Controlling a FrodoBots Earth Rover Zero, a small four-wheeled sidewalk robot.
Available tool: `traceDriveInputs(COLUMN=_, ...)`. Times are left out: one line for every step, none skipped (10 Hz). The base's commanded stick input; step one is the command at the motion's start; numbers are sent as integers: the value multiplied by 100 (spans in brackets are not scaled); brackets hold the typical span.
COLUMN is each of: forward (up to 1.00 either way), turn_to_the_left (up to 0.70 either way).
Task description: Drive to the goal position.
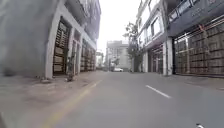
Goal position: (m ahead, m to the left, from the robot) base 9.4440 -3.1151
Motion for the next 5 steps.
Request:
traceDriveInputs(forward=100, turn_to_the_left=6)
traceDriveInputs(forward=100, turn_to_the_left=6)
traceDriveInputs(forward=100, turn_to_the_left=6)
traceDriveInputs(forward=100, turn_to_the_left=6)
traceDriveInputs(forward=100, turn_to_the_left=6)
